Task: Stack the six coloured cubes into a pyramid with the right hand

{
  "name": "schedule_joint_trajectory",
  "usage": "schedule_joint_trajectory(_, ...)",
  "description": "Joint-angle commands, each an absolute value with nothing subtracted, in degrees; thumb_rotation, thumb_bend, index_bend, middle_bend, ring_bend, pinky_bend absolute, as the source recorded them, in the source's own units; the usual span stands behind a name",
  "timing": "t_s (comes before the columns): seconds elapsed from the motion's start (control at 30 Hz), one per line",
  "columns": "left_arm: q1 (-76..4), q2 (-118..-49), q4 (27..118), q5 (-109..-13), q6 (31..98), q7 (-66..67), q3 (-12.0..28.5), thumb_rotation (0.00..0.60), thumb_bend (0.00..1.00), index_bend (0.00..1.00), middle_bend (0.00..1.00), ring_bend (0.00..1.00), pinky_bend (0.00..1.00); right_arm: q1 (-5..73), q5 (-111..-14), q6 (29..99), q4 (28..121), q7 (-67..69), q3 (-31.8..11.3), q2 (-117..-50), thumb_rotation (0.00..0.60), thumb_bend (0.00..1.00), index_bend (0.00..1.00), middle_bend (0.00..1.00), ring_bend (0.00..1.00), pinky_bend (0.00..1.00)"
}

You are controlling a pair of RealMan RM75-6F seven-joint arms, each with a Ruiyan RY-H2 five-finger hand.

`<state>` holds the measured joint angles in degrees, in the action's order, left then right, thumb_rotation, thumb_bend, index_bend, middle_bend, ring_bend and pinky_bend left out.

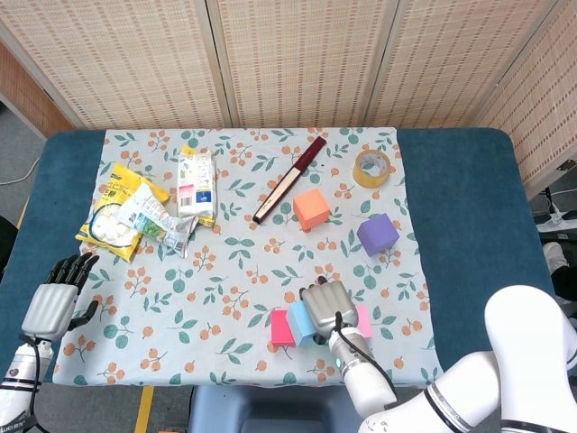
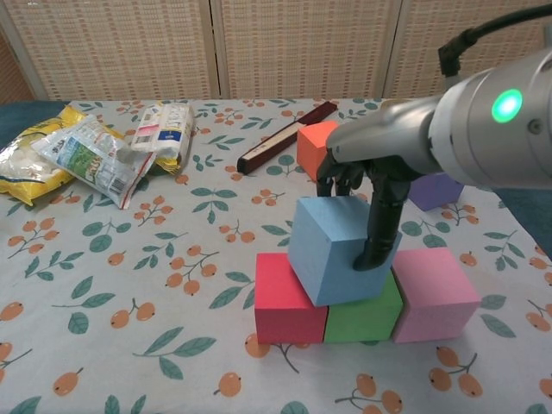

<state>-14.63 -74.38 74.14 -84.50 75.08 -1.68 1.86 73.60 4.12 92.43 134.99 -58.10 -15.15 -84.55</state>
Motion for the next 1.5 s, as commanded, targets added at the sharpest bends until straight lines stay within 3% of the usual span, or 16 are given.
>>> schedule_joint_trajectory(0.03,-14.64,-74.40,74.12,-84.50,75.07,-1.68,1.87,0.600,0.41,0.00,0.05,0.01,0.10,73.48,4.02,92.48,134.99,-58.38,-15.18,-84.65,0.600,0.22,0.85,0.34,0.15,0.37)
schedule_joint_trajectory(0.23,-14.73,-74.45,74.04,-84.45,74.85,-1.68,1.86,0.600,0.41,0.00,0.05,0.01,0.10,73.20,4.46,92.37,134.99,-59.18,-15.51,-84.57,0.600,0.21,0.75,0.34,0.13,0.37)
schedule_joint_trajectory(0.5,-14.74,-74.47,74.03,-84.39,74.78,-1.60,1.86,0.600,0.41,0.00,0.05,0.01,0.10,72.90,5.57,91.50,134.99,-59.90,-16.14,-84.33,0.600,0.21,0.52,0.27,0.10,0.36)
schedule_joint_trajectory(0.93,-14.76,-74.36,74.11,-84.46,74.80,-1.68,1.84,0.600,0.41,0.00,0.05,0.01,0.10,72.46,4.84,92.14,134.99,-59.73,-16.86,-84.77,0.600,0.21,0.39,0.21,0.08,0.36)
schedule_joint_trajectory(1.3,-14.72,-74.17,74.18,-84.43,74.86,-1.81,1.87,0.600,0.41,0.00,0.05,0.01,0.10,72.38,5.45,92.42,134.99,-60.22,-17.16,-85.45,0.600,0.21,0.03,0.10,0.04,0.36)
schedule_joint_trajectory(1.5,-14.70,-74.18,74.08,-84.43,74.94,-1.88,1.90,0.600,0.41,0.00,0.05,0.01,0.10,72.32,6.61,91.59,134.99,-60.47,-17.82,-85.19,0.600,0.21,0.00,0.10,0.03,0.36)
